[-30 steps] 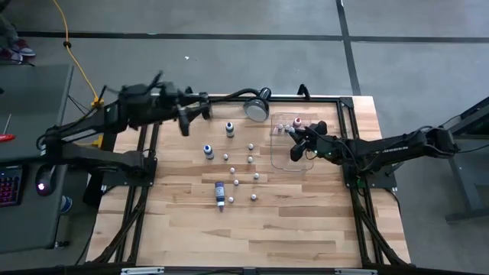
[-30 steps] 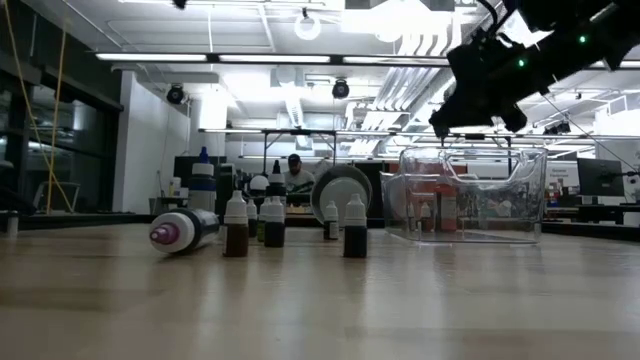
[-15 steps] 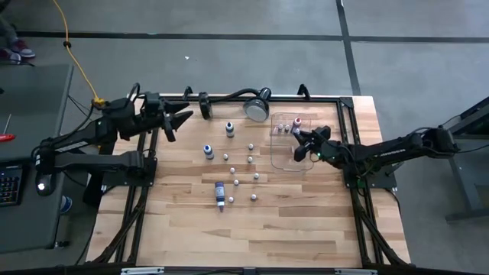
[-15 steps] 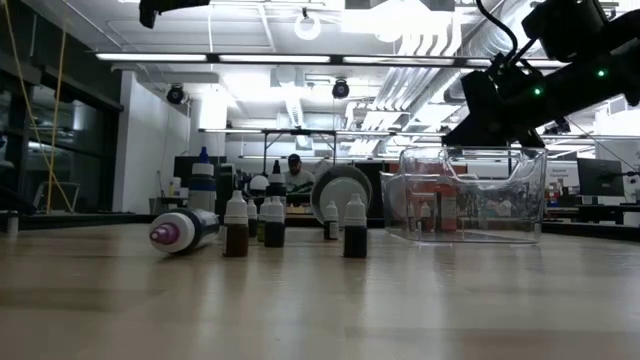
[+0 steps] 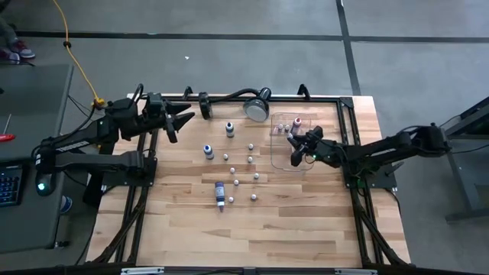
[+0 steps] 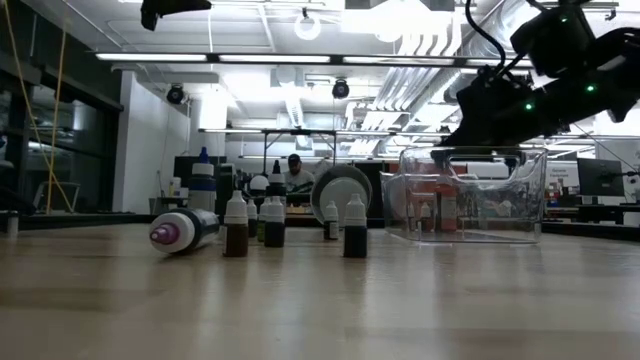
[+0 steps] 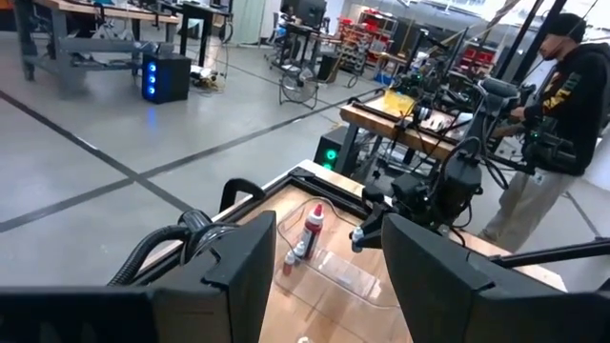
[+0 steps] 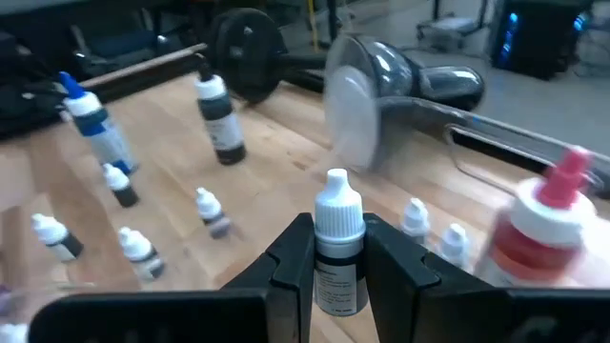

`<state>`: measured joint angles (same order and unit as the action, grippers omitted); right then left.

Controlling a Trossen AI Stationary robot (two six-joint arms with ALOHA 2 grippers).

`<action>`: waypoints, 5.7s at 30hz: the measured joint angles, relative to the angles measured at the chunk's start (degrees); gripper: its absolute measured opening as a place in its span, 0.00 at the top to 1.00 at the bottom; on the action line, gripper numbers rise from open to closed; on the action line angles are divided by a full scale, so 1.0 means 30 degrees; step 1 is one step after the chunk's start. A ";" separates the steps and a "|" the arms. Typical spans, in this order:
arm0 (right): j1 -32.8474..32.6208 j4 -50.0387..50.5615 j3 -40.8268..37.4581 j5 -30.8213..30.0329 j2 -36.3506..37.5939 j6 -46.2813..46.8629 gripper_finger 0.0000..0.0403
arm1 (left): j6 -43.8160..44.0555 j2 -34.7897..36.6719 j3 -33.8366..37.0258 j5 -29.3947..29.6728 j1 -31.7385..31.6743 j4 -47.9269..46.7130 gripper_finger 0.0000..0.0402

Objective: Pick & Place food coloring
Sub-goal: Put the small blue food coloring bottle into the transparent bin, then put the big purple food coloring bottle into the transparent bin

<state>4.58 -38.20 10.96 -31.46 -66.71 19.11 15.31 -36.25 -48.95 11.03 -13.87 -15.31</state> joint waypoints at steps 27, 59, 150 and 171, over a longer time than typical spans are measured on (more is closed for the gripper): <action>0.2492 -0.8581 0.0492 0.2730 -0.6899 -0.0882 0.84 | 0.0000 0.0000 0.0000 -0.1027 0.0000 -0.0670 0.52; 0.2470 -0.7910 0.1195 0.3574 -0.6895 -0.0880 0.67 | 0.0007 0.0000 0.0000 -0.1552 0.0007 -0.0670 0.52; -0.5481 1.1631 -0.3468 0.5707 2.1986 -0.5403 1.00 | 0.2438 0.0058 -0.0015 0.0683 0.0000 -0.2682 0.52; -0.0721 1.2243 -0.3475 0.9513 2.1621 -0.4376 1.00 | -0.0434 0.0000 -0.0007 -0.6942 0.0000 -0.5446 0.52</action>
<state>2.42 -1.48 0.54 -2.92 -1.85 5.98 14.01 -36.25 -48.97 -9.80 -13.87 -31.65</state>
